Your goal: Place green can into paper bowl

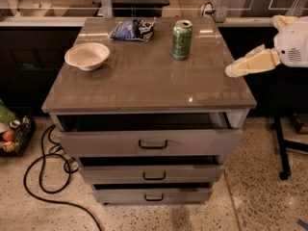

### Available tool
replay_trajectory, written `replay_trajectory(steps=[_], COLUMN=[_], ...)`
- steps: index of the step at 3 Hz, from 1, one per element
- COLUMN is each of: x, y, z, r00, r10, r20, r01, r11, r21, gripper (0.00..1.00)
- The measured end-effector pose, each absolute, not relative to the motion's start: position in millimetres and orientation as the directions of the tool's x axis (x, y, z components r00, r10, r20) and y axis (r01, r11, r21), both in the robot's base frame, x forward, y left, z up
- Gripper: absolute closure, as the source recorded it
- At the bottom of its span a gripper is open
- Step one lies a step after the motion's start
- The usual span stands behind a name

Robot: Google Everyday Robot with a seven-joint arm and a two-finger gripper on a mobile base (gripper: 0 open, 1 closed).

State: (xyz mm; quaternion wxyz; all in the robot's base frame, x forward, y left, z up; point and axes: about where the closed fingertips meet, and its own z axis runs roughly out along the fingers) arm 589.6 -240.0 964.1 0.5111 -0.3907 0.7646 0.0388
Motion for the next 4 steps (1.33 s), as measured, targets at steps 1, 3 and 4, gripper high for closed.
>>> replay_trajectory(steps=[1, 3, 4], x=[619.3, 640.3, 653.9], y=[-242.0, -234.8, -226.9], z=[974.3, 978.5, 976.2], r00=[-0.094, -0.046, -0.030], r10=[-0.496, -0.451, -0.439], r20=[-0.863, -0.892, -0.898], r01=[-0.573, -0.554, -0.554], r11=[0.736, 0.754, 0.755], r21=[-0.360, -0.353, -0.351], gripper=[0.00, 0.00, 0.00])
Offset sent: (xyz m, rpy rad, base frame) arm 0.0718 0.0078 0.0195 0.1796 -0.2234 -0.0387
